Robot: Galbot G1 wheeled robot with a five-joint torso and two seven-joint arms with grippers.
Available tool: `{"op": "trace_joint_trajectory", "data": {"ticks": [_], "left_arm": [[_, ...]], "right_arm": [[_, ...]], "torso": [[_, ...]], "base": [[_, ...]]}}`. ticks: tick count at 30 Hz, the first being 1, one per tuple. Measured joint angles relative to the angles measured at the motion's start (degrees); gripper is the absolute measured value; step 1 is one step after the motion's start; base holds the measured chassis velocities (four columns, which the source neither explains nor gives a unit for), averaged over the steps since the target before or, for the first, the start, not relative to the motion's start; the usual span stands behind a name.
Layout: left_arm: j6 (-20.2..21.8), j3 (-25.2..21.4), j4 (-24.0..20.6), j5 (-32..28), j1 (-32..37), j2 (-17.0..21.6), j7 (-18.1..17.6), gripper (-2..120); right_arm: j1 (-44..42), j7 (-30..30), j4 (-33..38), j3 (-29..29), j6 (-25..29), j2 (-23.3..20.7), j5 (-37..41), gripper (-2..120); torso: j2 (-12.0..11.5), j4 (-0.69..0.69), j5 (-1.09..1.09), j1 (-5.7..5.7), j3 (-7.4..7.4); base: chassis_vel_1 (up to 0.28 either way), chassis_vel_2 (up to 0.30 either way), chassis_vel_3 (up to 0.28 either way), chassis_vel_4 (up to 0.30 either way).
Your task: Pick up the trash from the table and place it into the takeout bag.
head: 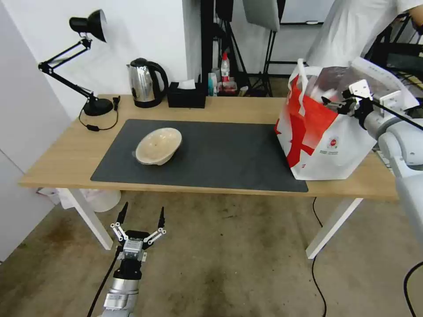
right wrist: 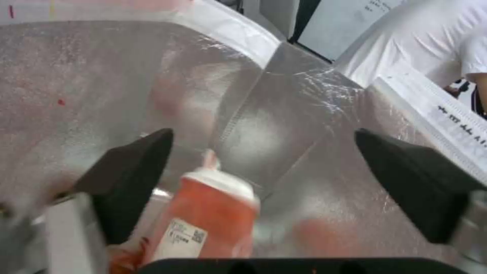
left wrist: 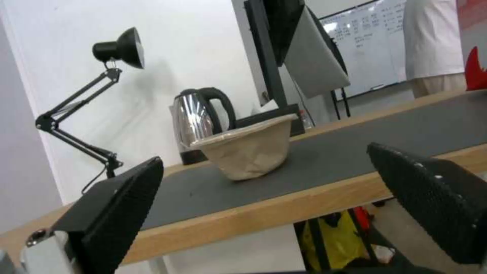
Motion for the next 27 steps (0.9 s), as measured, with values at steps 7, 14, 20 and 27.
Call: {"op": "trace_joint_trajectory", "data": {"ticks": [7,14,20,27], "left_arm": [[0.0,0.3,-0.1,0.0,-0.2,0.0,0.0,100],[0.1,0.4,-0.2,0.0,-0.2,0.0,0.0,100],[0.3,0.4,-0.3,0.0,-0.4,0.0,0.0,100],[0.4,0.6,-0.3,0.0,-0.8,0.0,0.0,100]], "right_arm": [[0.7,-0.4,0.1,0.2,-0.2,-1.1,-0.2,111],[0.9,0.2,0.0,0.1,1.3,-1.2,0.1,114],[1.2,2.1,0.0,0.0,6.0,-1.2,1.5,111],[-1.2,8.8,4.4,0.2,18.2,-1.3,5.7,100]], "torso": [[0.0,0.0,0.0,0.0,0.0],[0.0,0.0,0.0,0.0,0.0],[0.0,0.0,0.0,0.01,0.0],[0.0,0.0,-0.02,0.01,0.0]], "base": [[0.0,0.0,0.0,0.0],[0.0,0.0,0.0,0.0],[0.0,0.0,0.0,0.0],[0.0,0.0,0.0,0.0]]}}
